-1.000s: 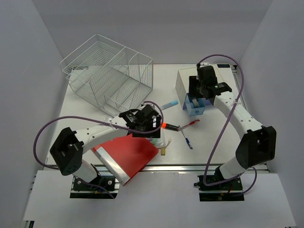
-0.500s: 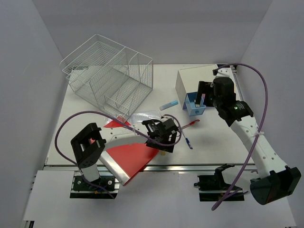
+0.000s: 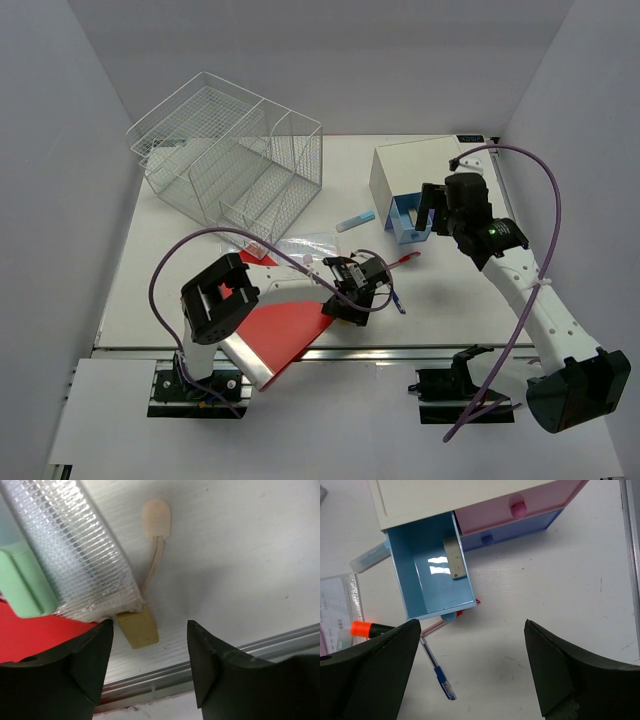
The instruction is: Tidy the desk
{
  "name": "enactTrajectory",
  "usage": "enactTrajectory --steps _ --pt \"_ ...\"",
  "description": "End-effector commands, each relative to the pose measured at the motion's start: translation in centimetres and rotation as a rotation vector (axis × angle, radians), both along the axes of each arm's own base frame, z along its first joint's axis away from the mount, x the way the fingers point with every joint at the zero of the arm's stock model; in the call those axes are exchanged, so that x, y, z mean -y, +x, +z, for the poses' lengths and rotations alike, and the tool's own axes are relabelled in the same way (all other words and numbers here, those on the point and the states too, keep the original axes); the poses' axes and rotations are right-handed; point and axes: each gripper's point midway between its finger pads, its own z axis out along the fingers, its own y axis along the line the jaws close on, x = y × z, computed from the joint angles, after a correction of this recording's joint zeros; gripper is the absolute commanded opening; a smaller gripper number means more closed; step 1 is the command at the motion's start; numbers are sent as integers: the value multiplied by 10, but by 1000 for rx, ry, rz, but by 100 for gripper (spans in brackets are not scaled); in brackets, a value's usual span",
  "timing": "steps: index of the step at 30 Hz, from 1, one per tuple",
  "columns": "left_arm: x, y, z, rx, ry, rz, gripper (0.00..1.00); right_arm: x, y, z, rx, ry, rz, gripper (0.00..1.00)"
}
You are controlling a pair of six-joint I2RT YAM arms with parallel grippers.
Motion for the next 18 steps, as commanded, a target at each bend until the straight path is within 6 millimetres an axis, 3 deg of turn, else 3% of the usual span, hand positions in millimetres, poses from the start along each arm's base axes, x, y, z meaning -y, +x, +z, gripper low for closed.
enactTrajectory --steps 1,3,7,10,14,18 --pt "11 7 9 28 -14 -14 68 9 2 4 29 -1 -41 89" --pt "13 7 5 19 -6 -29 64 8 3 4 26 2 -38 89" --pt "9 5 3 6 23 -33 36 11 4 5 28 -1 -49 89" --pt "9 5 14 14 8 -34 25 12 3 7 34 -3 -52 89" --pt "15 10 47 53 -38 -57 8 18 2 12 44 -9 -79 90" --pt "26 31 101 182 -107 -76 4 26 0 25 80 18 -126 89"
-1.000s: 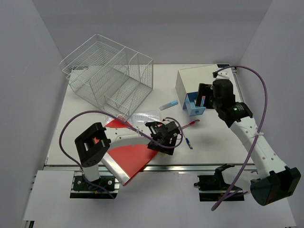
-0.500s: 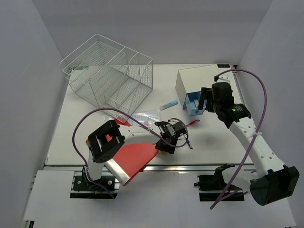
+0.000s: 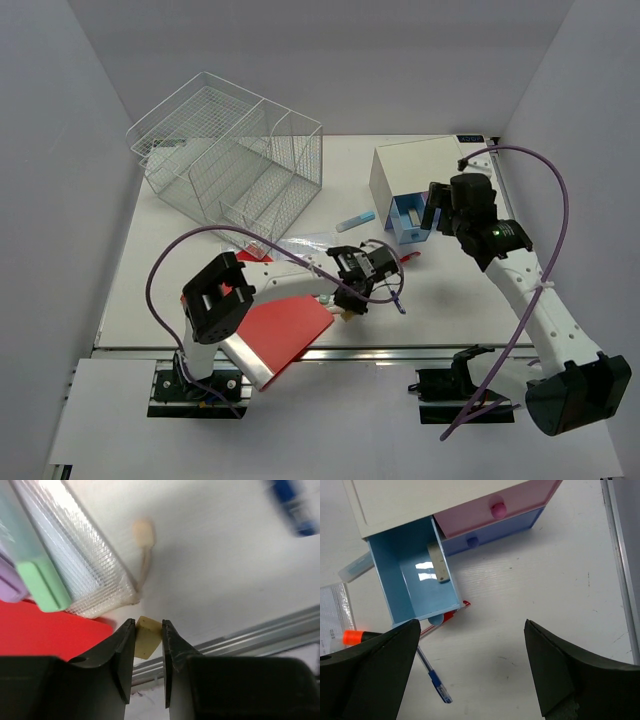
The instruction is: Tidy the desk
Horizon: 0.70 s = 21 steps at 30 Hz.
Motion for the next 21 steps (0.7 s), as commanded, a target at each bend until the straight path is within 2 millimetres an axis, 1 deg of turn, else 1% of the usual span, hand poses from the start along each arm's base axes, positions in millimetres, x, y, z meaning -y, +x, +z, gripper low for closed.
enactTrajectory --steps 1,2,3,4,5,6,7,8,9,10,11,12,13,14,15,16,17,18,19,20,21 --pt "21 28 95 198 -165 -42 3 14 -1 28 87 34 -87 89" --pt "22 41 108 266 -165 -27 3 20 -2 30 97 33 -121 89" --pt "31 53 132 325 -208 -23 4 26 -4 33 113 49 -158 89" --pt "35 63 142 375 -209 -43 4 30 -5 33 115 52 -181 89" --pt "38 80 153 423 -225 -21 4 35 -7 32 118 48 -211 89" --pt "47 97 180 471 -282 0 4 39 -9 34 127 59 -236 89" --pt "51 109 189 492 -299 -5 4 44 -11 35 134 57 -262 89" --pt "56 134 187 506 -310 18 4 47 -13 34 130 58 -275 89" --pt "66 149 216 541 -384 27 4 49 -15 36 140 67 -285 89" --pt "71 161 224 567 -398 17 4 49 -16 36 143 72 -287 89" --pt "80 177 216 572 -390 12 4 49 -17 35 146 76 -283 89" --pt "87 185 223 595 -407 8 4 48 -18 32 139 79 -279 89" --pt "94 194 250 659 -442 -10 7 47 -19 29 133 89 -277 90" --pt "104 205 248 687 -449 -20 10 46 -20 27 128 96 -277 89" --pt "107 213 257 718 -463 -17 12 45 -21 23 117 97 -272 89" --pt "112 220 272 749 -514 -19 14 43 -22 21 110 107 -272 89" --pt "108 232 273 749 -537 -7 14 43 -22 19 105 109 -270 89" --pt "109 237 274 743 -567 -10 15 43 -23 15 95 108 -273 89" --pt "114 240 272 731 -614 -18 15 45 -24 14 95 111 -284 89" --pt "115 244 272 734 -628 -20 15 45 -24 13 96 111 -286 89" --pt "119 245 265 731 -631 -31 15 45 -24 12 96 110 -286 90"
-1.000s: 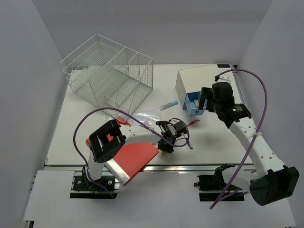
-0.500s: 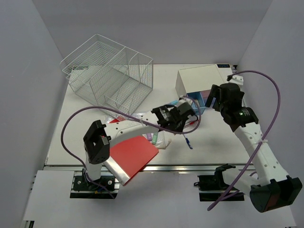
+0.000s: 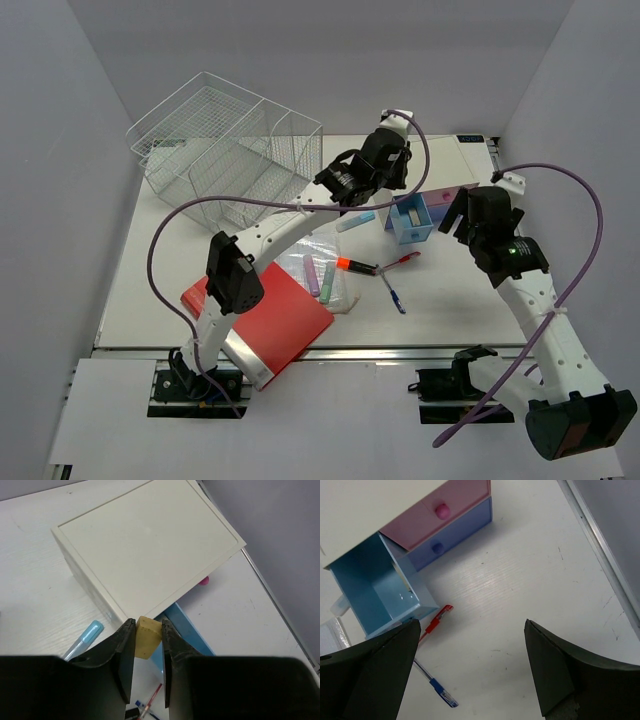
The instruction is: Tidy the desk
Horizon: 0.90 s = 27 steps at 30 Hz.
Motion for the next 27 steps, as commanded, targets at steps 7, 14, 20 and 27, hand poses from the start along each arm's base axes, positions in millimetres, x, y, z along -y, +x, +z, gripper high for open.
enactTrajectory --steps 7,14,20,27 --pt "37 7 0 37 -124 -136 15 17 -3 0 9 -32 -89 89" --pt "29 0 -10 5 -101 -129 33 21 -4 -9 -27 -58 -76 89" --pt "29 -11 -13 -20 -94 -180 71 16 -4 -8 -23 -44 -45 89" --pt "21 -13 12 27 -112 -169 98 -2 -7 -17 -50 -6 76 89"
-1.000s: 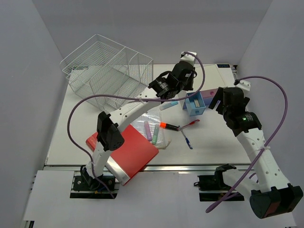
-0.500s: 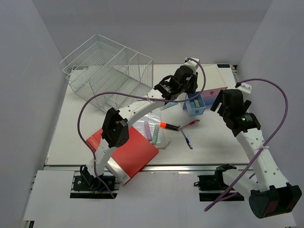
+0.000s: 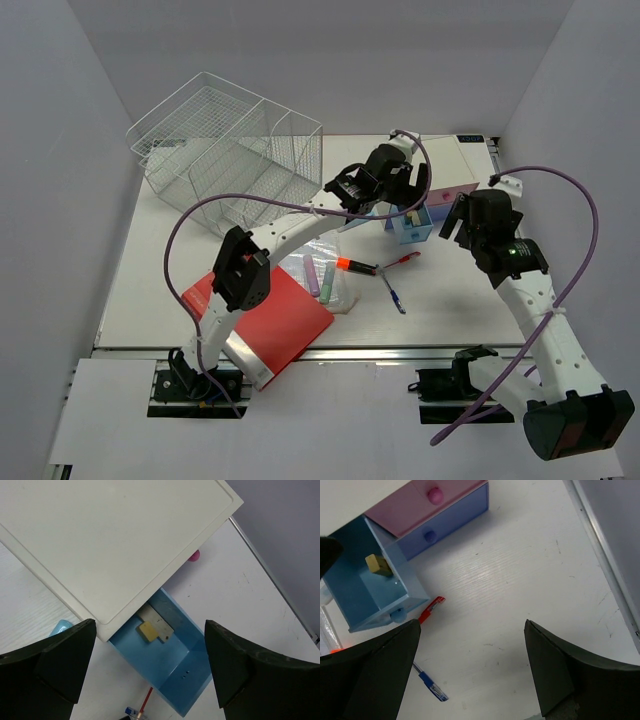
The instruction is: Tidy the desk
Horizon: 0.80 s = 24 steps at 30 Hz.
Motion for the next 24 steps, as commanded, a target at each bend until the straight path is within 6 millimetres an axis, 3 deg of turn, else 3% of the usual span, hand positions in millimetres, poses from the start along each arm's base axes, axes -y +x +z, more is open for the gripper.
enactTrajectory --steps 1,4,8,9,13,14,16,19,20,24 --pt "-17 -6 87 117 -100 31 98 -15 -2 -8 -15 27 109 89" --pt "-38 10 95 127 -97 113 98 -33 -7 -27 -58 78 201 89" --pt "-56 35 87 70 -133 166 98 -53 -11 -44 -85 134 311 87" --pt "-59 44 72 45 -113 180 98 -62 -11 -48 -83 164 352 81" --pt "-60 63 61 44 -117 203 98 -84 -9 -51 -63 240 446 58" --pt "-60 68 50 31 -112 221 98 -87 -5 -50 -38 250 453 38" --pt "-62 81 30 18 -102 254 98 -90 3 -45 6 264 456 23" --pt "-52 87 22 -8 -128 224 98 -97 11 -45 14 288 474 22" --pt "-50 89 9 -20 -116 223 98 -102 16 -42 25 300 493 21" --pt "-51 94 -12 -27 -89 247 98 -105 25 -52 1 310 490 20"
